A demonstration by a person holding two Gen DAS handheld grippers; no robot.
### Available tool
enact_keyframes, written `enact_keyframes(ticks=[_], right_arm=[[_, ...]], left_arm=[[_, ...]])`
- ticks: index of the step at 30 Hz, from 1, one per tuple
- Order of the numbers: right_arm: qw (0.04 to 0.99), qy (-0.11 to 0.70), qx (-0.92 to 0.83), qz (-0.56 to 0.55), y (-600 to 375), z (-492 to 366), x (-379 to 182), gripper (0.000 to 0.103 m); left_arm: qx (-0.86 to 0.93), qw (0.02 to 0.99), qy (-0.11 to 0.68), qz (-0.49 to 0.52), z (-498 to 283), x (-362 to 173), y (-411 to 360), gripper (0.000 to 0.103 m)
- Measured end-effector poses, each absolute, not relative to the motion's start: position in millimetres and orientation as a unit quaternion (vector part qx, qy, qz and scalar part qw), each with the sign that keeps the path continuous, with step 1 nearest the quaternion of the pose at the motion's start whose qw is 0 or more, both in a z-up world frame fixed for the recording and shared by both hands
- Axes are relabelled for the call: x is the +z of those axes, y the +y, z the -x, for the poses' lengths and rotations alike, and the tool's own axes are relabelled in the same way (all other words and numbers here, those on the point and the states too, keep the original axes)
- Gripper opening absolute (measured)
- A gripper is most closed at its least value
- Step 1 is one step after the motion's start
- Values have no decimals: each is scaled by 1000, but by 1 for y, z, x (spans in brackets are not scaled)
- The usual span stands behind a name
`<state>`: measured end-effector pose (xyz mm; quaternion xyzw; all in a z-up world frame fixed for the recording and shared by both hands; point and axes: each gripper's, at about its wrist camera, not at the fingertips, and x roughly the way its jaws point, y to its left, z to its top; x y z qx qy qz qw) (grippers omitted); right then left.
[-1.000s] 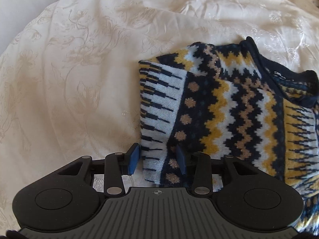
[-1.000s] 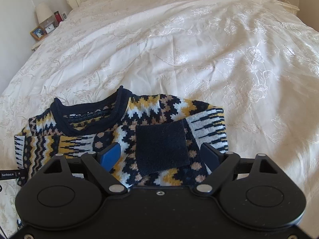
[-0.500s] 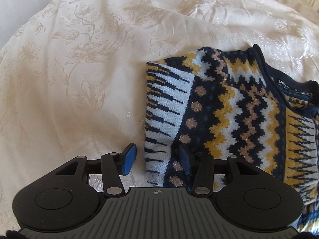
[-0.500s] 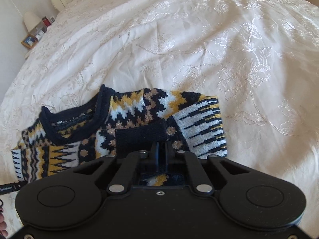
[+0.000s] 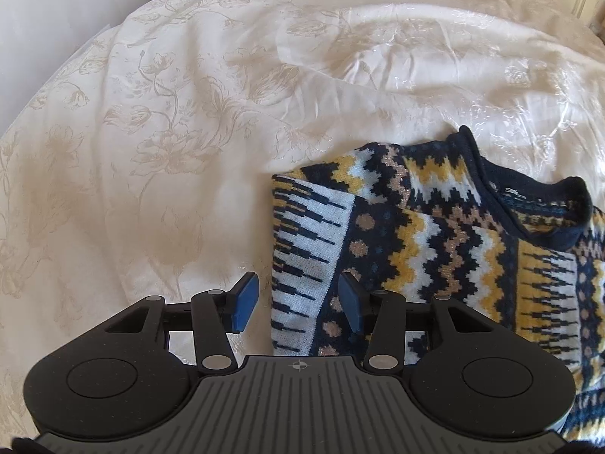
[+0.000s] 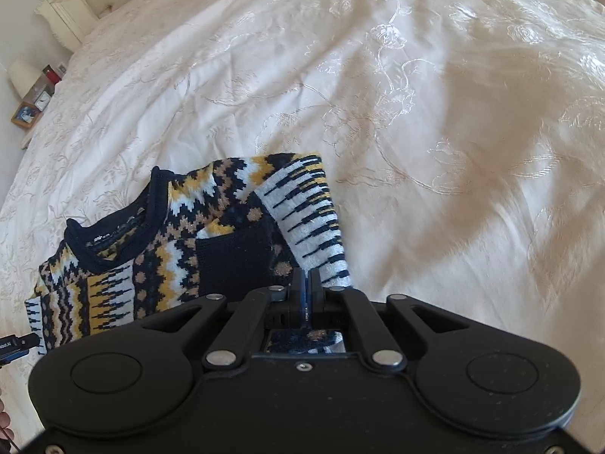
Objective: Fold small clothes
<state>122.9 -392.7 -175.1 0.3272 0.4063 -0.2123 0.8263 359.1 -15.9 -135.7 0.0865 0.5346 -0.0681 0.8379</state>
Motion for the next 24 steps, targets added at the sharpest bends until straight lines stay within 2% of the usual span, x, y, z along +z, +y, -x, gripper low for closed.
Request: enact_keyframes(ticks=[1,2,3,5,10,11,12,13,21,22,23,24], right_arm=[[829,400,-209,-329,-393,-124,-174,19],[832,398,-202,-329,-391,-126,-175,28],[835,396,-197,-327,-389,-129,-174,46],[841,395,-192,-317,-385,-136,-176,59],[837,424,-173,-300,-377,-156,-191,58],[837,429,-168,-295,-375,-158,-193,52],[838,436,-167,-281,-371,-160,-193,19],[840,444,-169,-263,-368,-162,-192,9],[831,453,-196,-256,-368,-151,-192,10],[834,454,-193,-248,-367,-153,-192,13],[835,452,-199,-241,-365,-153,-191,20],[837,450,-207,-233,-363,-153,-188,35]], left_arm=[[-71,836,536,-88,-360,-139,-17,45],[-73,834,539,-92,-361,-143,-18,45],[-75,830,543,-99,-363,-147,-19,45],[-72,818,559,-115,-365,-160,-20,46],[-67,815,567,-98,-369,-167,-15,47],[-67,815,568,-98,-369,-168,-15,47],[-68,815,567,-100,-369,-167,-15,47],[-69,815,566,-102,-368,-167,-15,47],[-68,818,561,-102,-365,-159,-14,48],[-66,819,560,-104,-363,-156,-13,48],[-65,821,558,-105,-361,-153,-12,47],[-64,823,555,-107,-356,-148,-10,47]])
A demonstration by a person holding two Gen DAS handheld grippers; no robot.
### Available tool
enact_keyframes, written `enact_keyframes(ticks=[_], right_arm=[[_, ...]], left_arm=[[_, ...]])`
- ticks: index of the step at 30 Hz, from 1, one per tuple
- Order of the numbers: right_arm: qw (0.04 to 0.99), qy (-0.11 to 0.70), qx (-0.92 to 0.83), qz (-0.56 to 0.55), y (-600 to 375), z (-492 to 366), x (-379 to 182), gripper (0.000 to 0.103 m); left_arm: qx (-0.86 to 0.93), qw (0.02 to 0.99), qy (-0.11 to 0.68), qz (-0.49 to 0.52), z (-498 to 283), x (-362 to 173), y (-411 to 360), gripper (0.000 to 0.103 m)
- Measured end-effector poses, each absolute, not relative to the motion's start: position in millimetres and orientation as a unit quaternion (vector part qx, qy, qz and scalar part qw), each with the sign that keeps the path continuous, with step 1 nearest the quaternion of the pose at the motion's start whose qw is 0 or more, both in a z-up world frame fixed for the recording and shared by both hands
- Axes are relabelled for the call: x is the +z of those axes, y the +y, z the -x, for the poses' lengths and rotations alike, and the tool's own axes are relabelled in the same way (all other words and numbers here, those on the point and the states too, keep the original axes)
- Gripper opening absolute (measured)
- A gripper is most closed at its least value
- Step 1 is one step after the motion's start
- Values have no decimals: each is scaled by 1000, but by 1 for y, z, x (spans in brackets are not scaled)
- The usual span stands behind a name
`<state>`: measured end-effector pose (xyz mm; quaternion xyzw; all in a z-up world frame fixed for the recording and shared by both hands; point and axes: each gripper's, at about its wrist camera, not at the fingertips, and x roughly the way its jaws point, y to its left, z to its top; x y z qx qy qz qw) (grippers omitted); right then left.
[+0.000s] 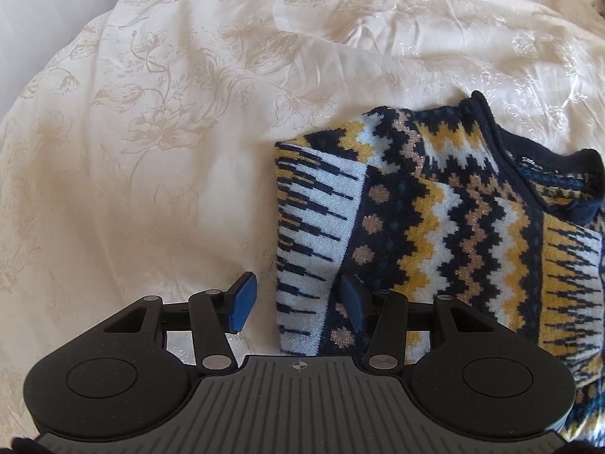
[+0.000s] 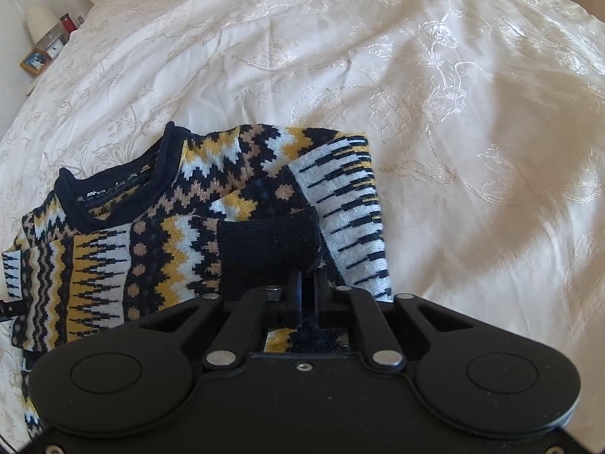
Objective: Fold small clothes
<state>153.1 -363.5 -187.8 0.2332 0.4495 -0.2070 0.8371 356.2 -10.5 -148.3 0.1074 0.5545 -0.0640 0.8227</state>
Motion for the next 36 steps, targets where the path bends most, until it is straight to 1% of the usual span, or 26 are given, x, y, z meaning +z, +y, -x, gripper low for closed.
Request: enact_keyframes(ticks=[1,2,3,7,9,13,15,22,23,24,29,31,33,36], right_arm=[[839,444,-215,-229,-362,-151,-183,44],[843,434,-220,-230,-362,-148,-178,57],[847,423,-225,-232,-360,-143,-173,65],[854,405,-227,-234,-352,-124,-155,68],[858,399,-225,-232,-344,-111,-148,76],[861,402,-218,-224,-323,-85,-142,79],[861,407,-215,-218,-312,-73,-142,83],[857,419,-209,-215,-267,-25,-144,85],[856,420,-210,-217,-263,-18,-145,87],[855,421,-210,-219,-258,-12,-146,89],[852,438,-193,-212,-236,19,-154,89],[852,448,-181,-202,-229,29,-158,92],[853,456,-165,-196,-223,39,-164,98],[848,473,-142,-192,-216,52,-177,98]], left_arm=[[-64,826,550,-109,-351,-143,-8,47],[-64,829,544,-109,-345,-136,-5,47],[-66,833,538,-109,-339,-131,-2,47],[-75,842,523,-110,-311,-115,14,48],[-80,843,519,-113,-296,-110,22,48],[-95,841,520,-115,-268,-106,36,48],[-102,838,524,-112,-255,-105,43,48],[-134,824,540,-108,-211,-109,62,48],[-140,821,543,-109,-205,-110,64,47],[-144,819,544,-110,-199,-111,66,47],[-149,810,555,-117,-161,-117,75,47],[-145,809,558,-113,-147,-118,77,47],[-142,808,560,-114,-130,-119,79,48],[-136,806,563,-127,-105,-123,76,47]])
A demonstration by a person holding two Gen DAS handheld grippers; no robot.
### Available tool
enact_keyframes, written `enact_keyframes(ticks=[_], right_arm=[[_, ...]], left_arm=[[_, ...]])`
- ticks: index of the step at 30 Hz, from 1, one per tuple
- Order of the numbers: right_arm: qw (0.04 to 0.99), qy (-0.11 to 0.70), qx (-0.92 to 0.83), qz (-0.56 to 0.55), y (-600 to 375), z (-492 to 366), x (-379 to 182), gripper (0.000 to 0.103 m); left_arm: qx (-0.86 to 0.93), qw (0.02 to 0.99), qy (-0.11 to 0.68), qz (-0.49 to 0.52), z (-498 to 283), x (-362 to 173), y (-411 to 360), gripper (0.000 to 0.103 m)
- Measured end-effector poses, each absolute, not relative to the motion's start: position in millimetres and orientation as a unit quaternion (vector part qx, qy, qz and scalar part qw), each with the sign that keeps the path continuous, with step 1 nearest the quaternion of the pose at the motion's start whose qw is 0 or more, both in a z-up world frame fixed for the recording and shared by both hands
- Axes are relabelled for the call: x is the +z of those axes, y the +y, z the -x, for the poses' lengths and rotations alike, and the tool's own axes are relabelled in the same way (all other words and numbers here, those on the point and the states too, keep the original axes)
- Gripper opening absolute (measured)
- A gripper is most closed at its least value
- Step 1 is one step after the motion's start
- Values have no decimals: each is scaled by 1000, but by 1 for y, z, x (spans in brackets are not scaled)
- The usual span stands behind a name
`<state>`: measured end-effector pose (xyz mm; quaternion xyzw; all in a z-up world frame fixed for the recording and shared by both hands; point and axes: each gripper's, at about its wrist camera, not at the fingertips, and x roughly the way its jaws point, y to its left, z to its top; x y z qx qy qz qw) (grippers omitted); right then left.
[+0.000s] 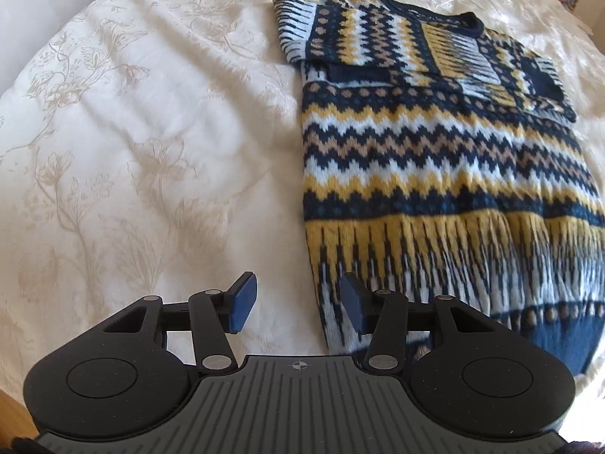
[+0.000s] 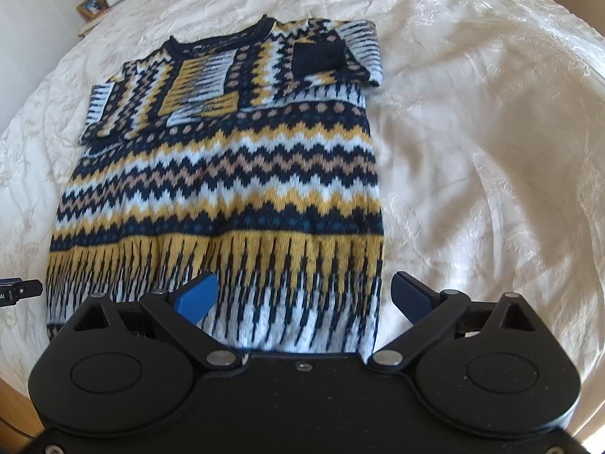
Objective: Fold small clothes
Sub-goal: 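Move both grippers to the sweater hem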
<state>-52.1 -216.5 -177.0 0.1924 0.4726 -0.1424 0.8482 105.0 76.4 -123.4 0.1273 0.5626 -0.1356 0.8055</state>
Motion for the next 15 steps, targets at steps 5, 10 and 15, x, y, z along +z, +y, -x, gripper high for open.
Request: enact_keyframes(ticks=[5,10,15], right_arm=[[839,497,-126,-184,-211,72,-200,98],[834,505,-117,-188,-208,82,-213,98],[830,512,-111,-190,-206,85,-232,100]], left_arm=[[-125,794,583,-121,-72,-134,73,48],[-117,793,588,-113,-57,-143,71,48],[-115,797,583,-107,-53,-153,69,48]])
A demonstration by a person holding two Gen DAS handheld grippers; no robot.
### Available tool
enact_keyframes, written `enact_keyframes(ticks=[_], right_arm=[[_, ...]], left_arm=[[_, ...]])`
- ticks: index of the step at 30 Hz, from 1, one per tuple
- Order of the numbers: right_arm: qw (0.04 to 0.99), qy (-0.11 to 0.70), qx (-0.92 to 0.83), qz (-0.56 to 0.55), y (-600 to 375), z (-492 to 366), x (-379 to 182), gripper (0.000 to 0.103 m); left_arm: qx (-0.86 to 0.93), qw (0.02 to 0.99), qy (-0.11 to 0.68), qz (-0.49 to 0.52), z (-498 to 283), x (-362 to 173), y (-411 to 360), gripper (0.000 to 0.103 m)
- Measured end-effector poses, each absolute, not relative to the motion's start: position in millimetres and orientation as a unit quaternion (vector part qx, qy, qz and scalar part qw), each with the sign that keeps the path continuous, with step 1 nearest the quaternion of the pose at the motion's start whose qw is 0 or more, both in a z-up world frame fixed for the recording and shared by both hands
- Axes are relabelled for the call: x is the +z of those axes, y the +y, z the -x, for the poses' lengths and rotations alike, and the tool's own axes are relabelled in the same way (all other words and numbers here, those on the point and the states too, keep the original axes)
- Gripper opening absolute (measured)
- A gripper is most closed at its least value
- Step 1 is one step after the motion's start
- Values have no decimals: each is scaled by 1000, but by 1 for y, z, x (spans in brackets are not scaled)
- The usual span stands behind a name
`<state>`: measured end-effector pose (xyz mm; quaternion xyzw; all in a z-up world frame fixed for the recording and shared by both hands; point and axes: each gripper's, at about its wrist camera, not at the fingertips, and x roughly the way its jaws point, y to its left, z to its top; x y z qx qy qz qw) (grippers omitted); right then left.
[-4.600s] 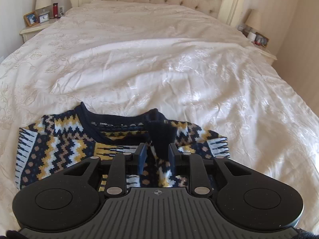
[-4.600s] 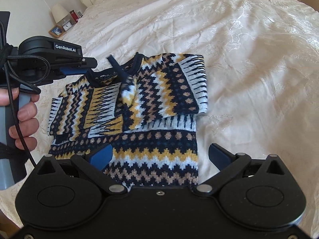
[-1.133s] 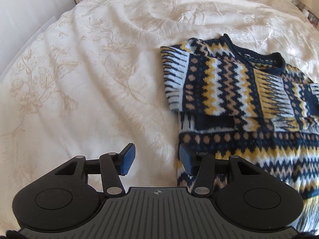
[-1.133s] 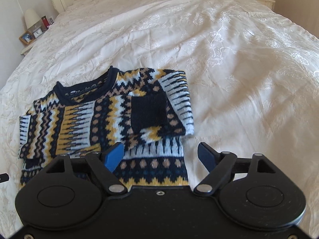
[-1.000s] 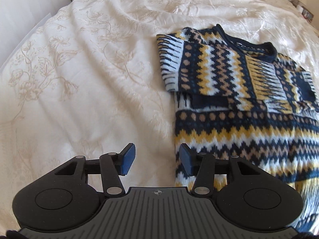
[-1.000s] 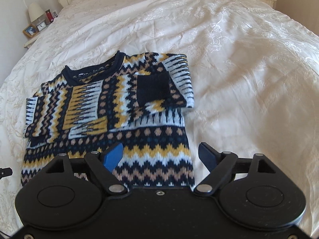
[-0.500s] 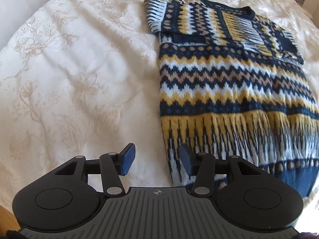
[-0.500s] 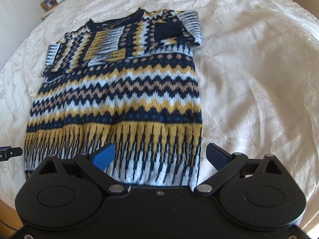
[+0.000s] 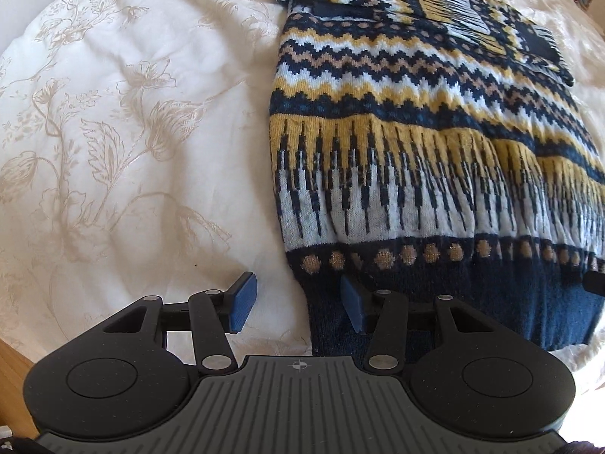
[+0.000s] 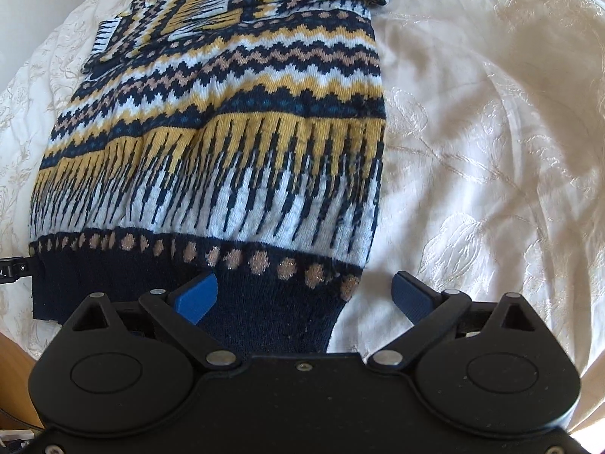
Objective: Fold small clothes
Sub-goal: 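Move both grippers to the sweater hem, then grasp the navy hem with the left gripper while the right gripper grasps the hem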
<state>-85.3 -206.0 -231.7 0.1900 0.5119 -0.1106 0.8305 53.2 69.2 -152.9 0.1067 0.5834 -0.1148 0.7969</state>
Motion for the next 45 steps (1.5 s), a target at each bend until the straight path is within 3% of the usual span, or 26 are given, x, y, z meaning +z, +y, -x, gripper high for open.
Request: enact_keyframes(ticks=[5,10,16,20,25,36,41,45], right_arm=[[834,508,-106,-189,-206,88,-246,102],[841,502,-102,-175,-203,89,-251,103],[845,492,-100,-184,-205,91,-252,103],[849,485,-87,-189,-208,95,-254,103],[857,475,-68,-185,-209,104,-253,103],[854,483,-22,-194,-204,119,-252,102],[843,479,-27,-242,-211,123,-249,88],[838,473,-41,-269,-217,124,-251,74]], left_arm=[[-111,803,572,-126,-50,-163,63,51],[-84,820,542,-163,-42,-170,58,82],[-78,820,553,-127,-51,-175,75,97],[-88,815,559,-123,-53,-171,77,94],[-124,815,553,-118,-41,-164,76,76],[-199,795,564,-104,-23,-164,67,57],[-208,789,571,-86,-32,-170,68,56],[-226,784,573,-78,-34,-170,70,46]])
